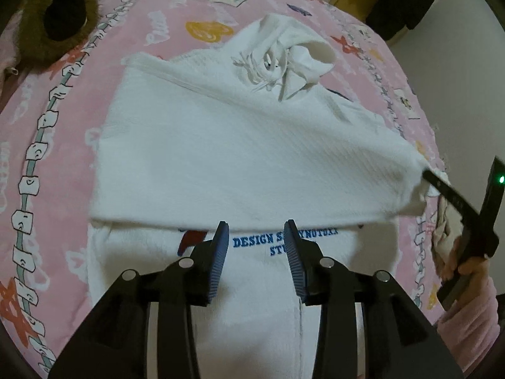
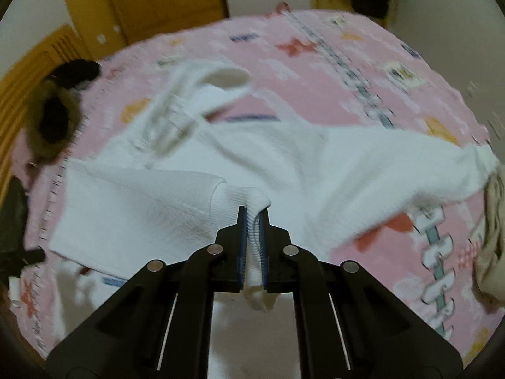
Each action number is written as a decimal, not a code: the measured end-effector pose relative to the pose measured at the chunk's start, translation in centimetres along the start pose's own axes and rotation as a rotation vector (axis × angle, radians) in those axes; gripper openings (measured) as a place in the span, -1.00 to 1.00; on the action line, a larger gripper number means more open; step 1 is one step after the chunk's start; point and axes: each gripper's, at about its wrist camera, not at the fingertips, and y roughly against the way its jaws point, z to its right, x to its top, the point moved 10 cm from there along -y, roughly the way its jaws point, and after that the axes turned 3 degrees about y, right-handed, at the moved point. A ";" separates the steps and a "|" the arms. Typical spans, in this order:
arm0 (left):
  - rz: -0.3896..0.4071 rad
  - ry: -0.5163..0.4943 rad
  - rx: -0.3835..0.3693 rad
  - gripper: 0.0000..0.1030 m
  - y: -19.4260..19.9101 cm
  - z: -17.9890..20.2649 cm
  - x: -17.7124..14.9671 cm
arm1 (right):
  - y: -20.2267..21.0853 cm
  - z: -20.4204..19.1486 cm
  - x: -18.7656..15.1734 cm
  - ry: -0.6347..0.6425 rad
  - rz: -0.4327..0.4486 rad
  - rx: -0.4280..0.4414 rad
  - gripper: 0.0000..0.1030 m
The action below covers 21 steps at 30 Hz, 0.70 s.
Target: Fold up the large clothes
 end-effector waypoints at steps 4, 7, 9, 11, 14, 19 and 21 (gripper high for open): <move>-0.019 -0.025 0.059 -0.32 -2.9 -0.9 1.2 | -2.4 3.6 -2.7 -0.051 -0.046 -0.051 -0.88; -0.025 -0.056 0.124 -0.32 -5.3 -1.8 2.8 | -4.0 5.3 -4.3 -0.073 -0.075 -0.080 -0.87; -0.026 -0.053 0.157 -0.32 -6.6 -2.7 4.0 | -4.3 6.2 -4.9 -0.096 -0.084 -0.107 -0.87; -0.020 -0.029 0.198 -0.32 -7.5 -3.8 5.6 | -4.2 7.1 -5.5 -0.137 -0.094 -0.108 -0.87; -0.016 -0.013 0.271 -0.32 -9.0 -5.5 8.0 | -4.8 7.7 -6.5 -0.144 -0.125 -0.101 -0.87; -0.097 0.011 0.431 -0.01 -13.7 -10.0 9.1 | -6.5 7.8 -7.4 -0.103 -0.147 -0.105 -0.86; -0.083 -0.053 0.492 0.09 -14.1 -9.9 9.3 | -7.0 8.2 -7.5 -0.141 -0.140 -0.081 -0.86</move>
